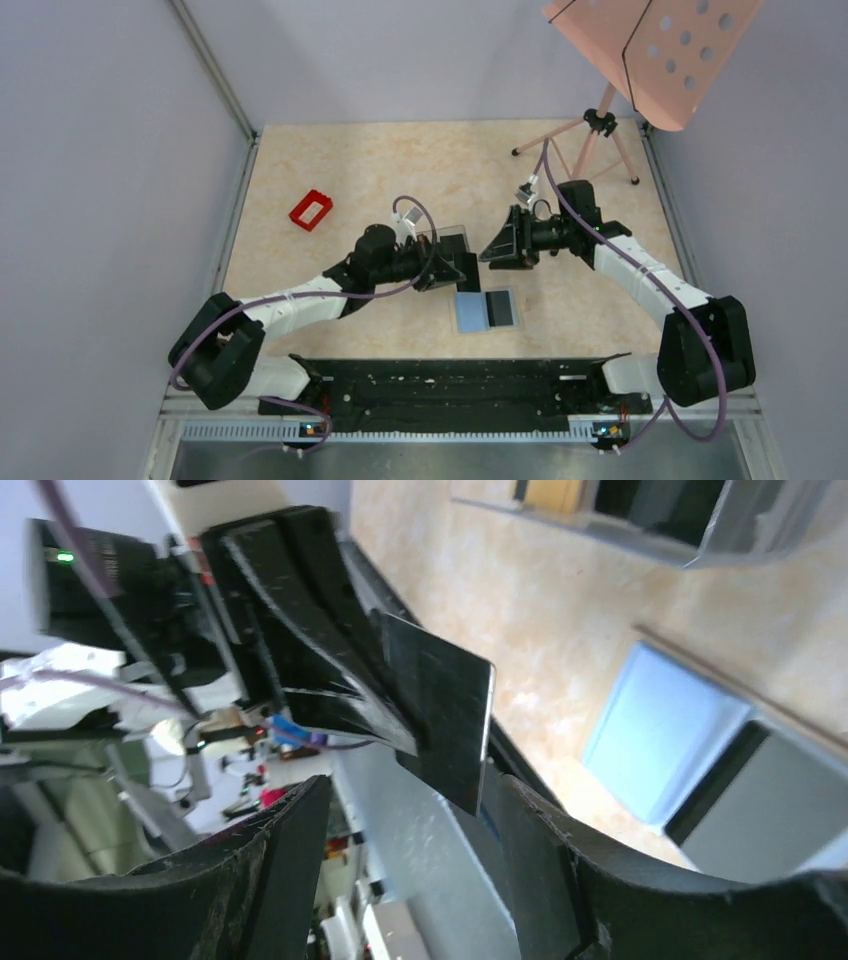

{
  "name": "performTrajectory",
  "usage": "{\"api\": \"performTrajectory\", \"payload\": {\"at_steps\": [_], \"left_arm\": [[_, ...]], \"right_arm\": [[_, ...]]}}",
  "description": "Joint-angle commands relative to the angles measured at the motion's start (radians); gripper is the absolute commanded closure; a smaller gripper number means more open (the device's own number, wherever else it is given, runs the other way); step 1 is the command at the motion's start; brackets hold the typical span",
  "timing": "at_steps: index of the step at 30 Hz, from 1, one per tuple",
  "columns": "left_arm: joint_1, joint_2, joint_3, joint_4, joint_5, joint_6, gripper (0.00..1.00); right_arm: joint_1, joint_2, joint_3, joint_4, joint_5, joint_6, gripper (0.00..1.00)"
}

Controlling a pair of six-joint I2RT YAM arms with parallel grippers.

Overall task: Put the credit cards into the card holder
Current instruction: Insert the credit card into the card holder.

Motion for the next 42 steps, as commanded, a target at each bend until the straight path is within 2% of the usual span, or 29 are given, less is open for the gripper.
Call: {"api": "performTrajectory", "payload": {"at_steps": [1, 5, 10, 13, 16, 19, 23, 26, 29, 32, 35, 37, 39, 40, 42], "left_arm": [[-0.047, -0.042, -0.111, 0.524, 0.072, -0.227, 1.0], [-0.079, -0.016, -0.125, 0.613, 0.059, -0.256, 1.0], [-0.087, -0.011, -0.123, 0.638, 0.029, -0.262, 1.0], [-0.09, -0.058, -0.117, 0.528, -0.006, -0.21, 1.0], [-0.092, -0.133, -0.09, 0.305, -0.05, -0.128, 1.0], [-0.092, -0.165, -0.09, 0.259, -0.059, -0.107, 1.0], [-0.094, -0.151, -0.107, 0.303, -0.034, -0.133, 1.0], [-0.094, -0.119, -0.124, 0.394, -0.01, -0.174, 1.0], [-0.095, -0.091, -0.132, 0.474, -0.001, -0.21, 1.0], [-0.095, -0.07, -0.12, 0.49, 0.002, -0.212, 1.0], [-0.096, -0.057, -0.113, 0.494, 0.005, -0.211, 1.0], [-0.097, -0.047, -0.109, 0.497, 0.013, -0.213, 1.0], [-0.097, -0.039, -0.108, 0.498, 0.023, -0.213, 0.99], [-0.098, -0.037, -0.109, 0.498, 0.026, -0.213, 0.96], [-0.097, -0.043, -0.117, 0.49, 0.018, -0.212, 0.8]], "right_arm": [[-0.016, -0.081, -0.071, 0.258, -0.221, 0.149, 0.41], [-0.015, -0.104, -0.128, 0.322, -0.241, 0.198, 0.51], [-0.02, -0.124, -0.134, 0.271, -0.209, 0.181, 0.55], [-0.04, -0.142, -0.118, 0.184, -0.138, 0.137, 0.55], [-0.052, -0.151, -0.121, 0.169, -0.105, 0.138, 0.54], [-0.051, -0.145, -0.13, 0.179, -0.115, 0.147, 0.54], [-0.051, -0.129, -0.172, 0.327, -0.186, 0.254, 0.54], [-0.047, -0.13, -0.198, 0.449, -0.219, 0.328, 0.55], [-0.029, -0.126, -0.211, 0.484, -0.234, 0.358, 0.58], [-0.003, -0.125, -0.212, 0.487, -0.236, 0.358, 0.64], [0.0, -0.14, -0.214, 0.481, -0.214, 0.362, 0.75], [-0.001, -0.138, -0.216, 0.494, -0.207, 0.372, 0.85], [0.0, -0.132, -0.218, 0.517, -0.209, 0.387, 1.0], [0.0, -0.129, -0.217, 0.524, -0.209, 0.39, 1.0], [-0.001, -0.123, -0.209, 0.509, -0.202, 0.37, 1.0]]}}
